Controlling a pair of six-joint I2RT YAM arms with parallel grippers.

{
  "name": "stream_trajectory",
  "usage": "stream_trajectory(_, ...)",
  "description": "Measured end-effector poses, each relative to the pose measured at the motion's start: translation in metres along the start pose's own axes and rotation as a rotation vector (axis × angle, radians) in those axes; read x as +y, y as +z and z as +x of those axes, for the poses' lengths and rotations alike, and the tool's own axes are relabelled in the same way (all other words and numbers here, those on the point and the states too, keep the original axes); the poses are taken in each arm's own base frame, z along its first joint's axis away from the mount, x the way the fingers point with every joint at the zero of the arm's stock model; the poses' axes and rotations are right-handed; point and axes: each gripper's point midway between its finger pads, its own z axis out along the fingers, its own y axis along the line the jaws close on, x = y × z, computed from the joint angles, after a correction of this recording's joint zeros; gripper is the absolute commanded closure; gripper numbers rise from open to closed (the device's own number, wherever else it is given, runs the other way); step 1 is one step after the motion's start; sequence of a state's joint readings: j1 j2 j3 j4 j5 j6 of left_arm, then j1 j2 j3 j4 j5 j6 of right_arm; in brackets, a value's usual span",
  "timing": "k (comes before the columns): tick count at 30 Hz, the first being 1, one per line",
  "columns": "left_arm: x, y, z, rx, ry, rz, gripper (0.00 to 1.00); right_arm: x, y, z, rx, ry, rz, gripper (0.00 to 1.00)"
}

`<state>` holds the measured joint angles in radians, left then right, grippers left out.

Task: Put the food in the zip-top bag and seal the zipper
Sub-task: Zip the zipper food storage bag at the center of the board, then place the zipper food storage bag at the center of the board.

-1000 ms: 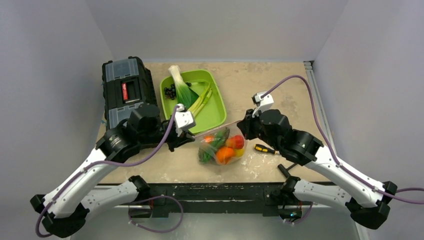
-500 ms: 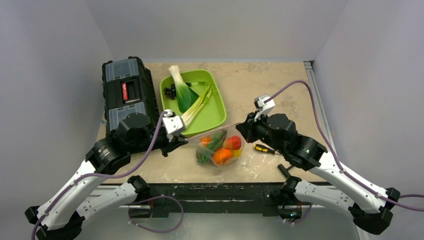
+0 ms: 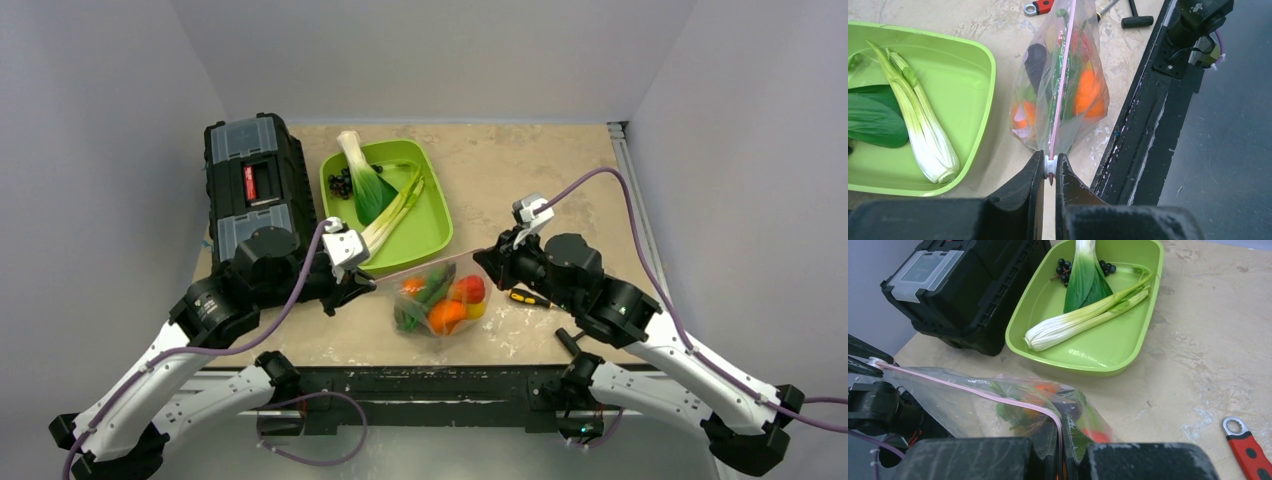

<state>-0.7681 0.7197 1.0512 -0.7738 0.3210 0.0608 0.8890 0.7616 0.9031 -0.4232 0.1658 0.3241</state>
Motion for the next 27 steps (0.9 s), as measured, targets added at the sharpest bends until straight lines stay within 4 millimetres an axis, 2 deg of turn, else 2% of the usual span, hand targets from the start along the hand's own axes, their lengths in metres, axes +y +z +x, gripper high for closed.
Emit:
stream_trajectory(1,0.000,0.000,0.000,0.001,-0.001,0.000,0.95,-0.001,0.000,0.000,-0.001,0.000,0.003,1.00)
stream_trajectory(3,0.000,-0.001,0.000,0.006,-0.003,-0.002,0.87,-0.002,0.001,0.000,-0.008,0.004,0.010,1.00)
stream_trajectory(4,0.000,-0.001,-0.001,0.006,-0.003,-0.003,0.69,-0.003,0.001,0.000,-0.011,0.006,0.014,1.00)
stream_trajectory(5,0.001,-0.001,-0.002,0.006,-0.006,-0.006,0.58,-0.003,0.001,-0.001,-0.015,0.007,0.017,1.00)
stream_trajectory(6,0.001,-0.001,-0.003,0.007,-0.012,-0.010,0.51,-0.004,0.001,-0.002,-0.021,0.008,0.022,1.00)
stream_trajectory(10,0.000,-0.007,0.003,0.025,-0.081,-0.028,0.34,-0.013,0.002,-0.008,-0.044,0.010,0.057,1.00)
stream_trajectory(13,-0.001,-0.014,-0.003,0.001,-0.127,-0.048,0.32,-0.012,0.003,-0.010,-0.057,0.009,0.053,1.00)
stream_trajectory(16,0.003,-0.030,-0.022,-0.062,-0.143,-0.098,0.29,-0.012,0.003,-0.012,-0.060,0.003,0.053,1.00)
stream_trajectory(19,0.015,-0.050,-0.043,-0.145,-0.147,-0.195,0.24,-0.010,0.002,-0.019,-0.067,0.002,0.052,1.00)
stream_trajectory(23,0.041,-0.083,-0.059,-0.258,-0.151,-0.383,0.22,-0.007,-0.001,-0.045,-0.103,0.005,0.070,1.00)
stream_trajectory(27,0.064,-0.099,-0.074,-0.336,-0.138,-0.528,0.22,-0.018,-0.004,-0.084,-0.161,0.012,0.185,1.00)
